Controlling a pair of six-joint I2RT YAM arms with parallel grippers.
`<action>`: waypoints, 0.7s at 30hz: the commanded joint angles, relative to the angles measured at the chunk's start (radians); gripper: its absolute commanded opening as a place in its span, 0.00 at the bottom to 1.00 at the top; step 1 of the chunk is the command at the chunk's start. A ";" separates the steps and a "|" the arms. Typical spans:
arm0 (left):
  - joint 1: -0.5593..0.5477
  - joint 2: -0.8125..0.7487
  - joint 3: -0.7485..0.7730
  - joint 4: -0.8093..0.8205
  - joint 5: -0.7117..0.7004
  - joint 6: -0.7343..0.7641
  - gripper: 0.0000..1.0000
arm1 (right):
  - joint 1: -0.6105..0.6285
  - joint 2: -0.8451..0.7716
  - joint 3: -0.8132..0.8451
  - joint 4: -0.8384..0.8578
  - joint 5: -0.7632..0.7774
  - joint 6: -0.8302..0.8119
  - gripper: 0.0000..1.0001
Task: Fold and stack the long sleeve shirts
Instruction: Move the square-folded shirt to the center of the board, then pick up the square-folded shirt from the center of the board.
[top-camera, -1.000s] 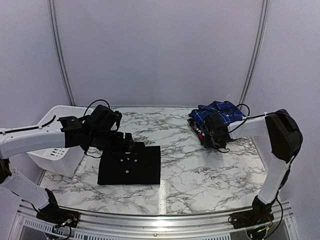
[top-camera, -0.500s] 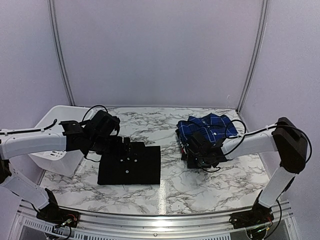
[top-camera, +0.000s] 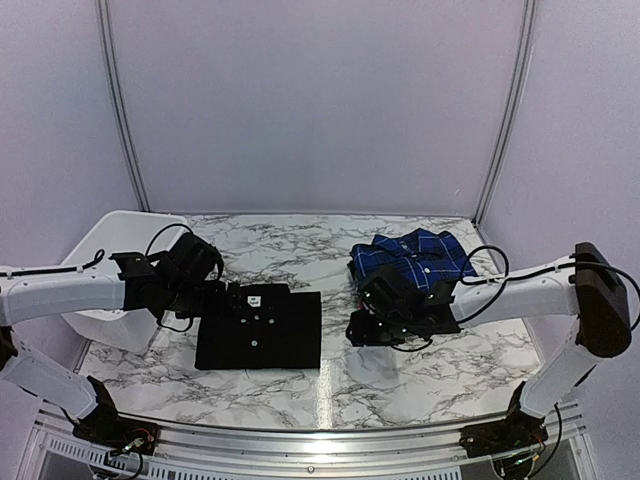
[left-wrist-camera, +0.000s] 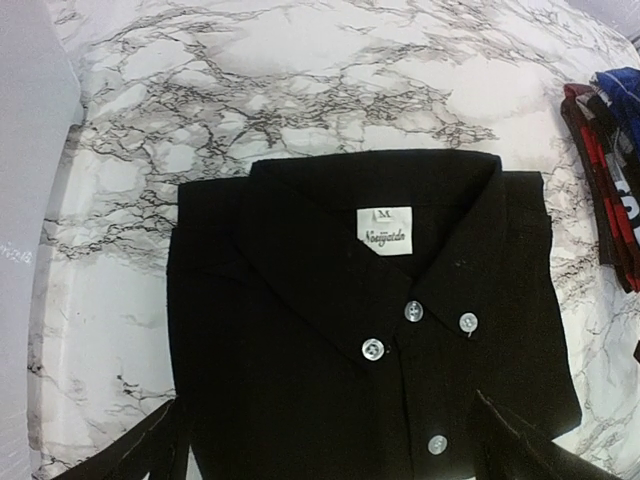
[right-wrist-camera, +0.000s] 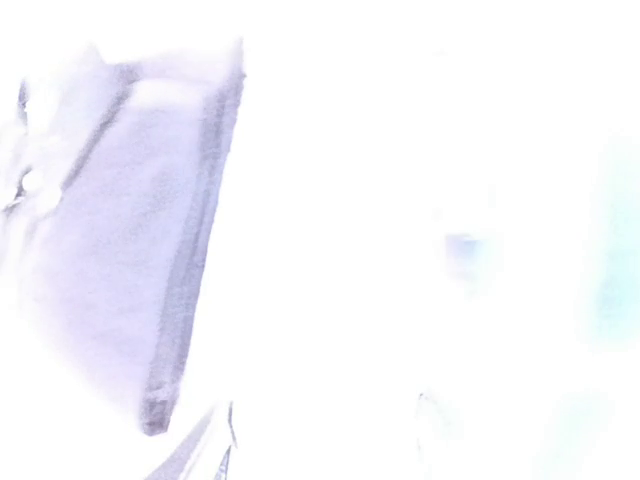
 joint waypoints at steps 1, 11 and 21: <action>0.035 -0.044 -0.030 -0.022 -0.027 0.002 0.99 | 0.055 0.054 0.109 0.050 -0.038 -0.017 0.55; 0.079 -0.065 -0.074 -0.050 -0.066 0.006 0.99 | 0.067 0.266 0.339 -0.002 0.028 -0.042 0.63; 0.080 -0.065 -0.083 -0.048 -0.066 0.011 0.99 | 0.003 0.398 0.393 0.007 0.009 -0.079 0.67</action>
